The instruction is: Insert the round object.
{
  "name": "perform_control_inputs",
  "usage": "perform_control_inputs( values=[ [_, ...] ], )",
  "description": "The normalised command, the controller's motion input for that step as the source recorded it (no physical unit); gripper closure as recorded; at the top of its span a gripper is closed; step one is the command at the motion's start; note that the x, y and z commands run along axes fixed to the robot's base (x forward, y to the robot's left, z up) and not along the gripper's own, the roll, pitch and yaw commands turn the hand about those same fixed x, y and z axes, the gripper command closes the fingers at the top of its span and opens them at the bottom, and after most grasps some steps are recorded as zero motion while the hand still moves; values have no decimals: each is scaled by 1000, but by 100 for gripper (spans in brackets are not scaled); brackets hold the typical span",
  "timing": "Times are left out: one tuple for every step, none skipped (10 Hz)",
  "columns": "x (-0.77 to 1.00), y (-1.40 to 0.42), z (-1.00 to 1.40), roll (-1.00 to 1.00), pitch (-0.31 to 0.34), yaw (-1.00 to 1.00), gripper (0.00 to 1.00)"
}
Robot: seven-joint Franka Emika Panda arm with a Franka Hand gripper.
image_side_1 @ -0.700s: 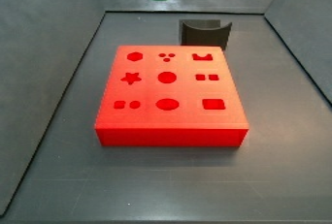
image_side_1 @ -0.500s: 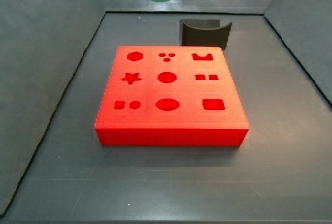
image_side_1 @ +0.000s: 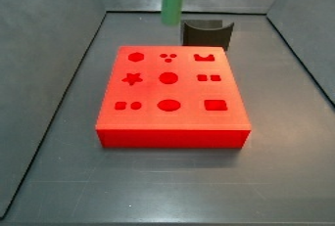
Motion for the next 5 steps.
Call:
perform_control_inputs(
  values=[
    [449,-54,-511,-281,3,-354,100],
    [420,-49,-460,-313,0,-343,100],
    [354,-23,-477,-307,0,-306,100],
    [191,-106,-649,-210,-83,-163,100],
    [17,-194,-629,-63,-180,-46,100]
  ],
)
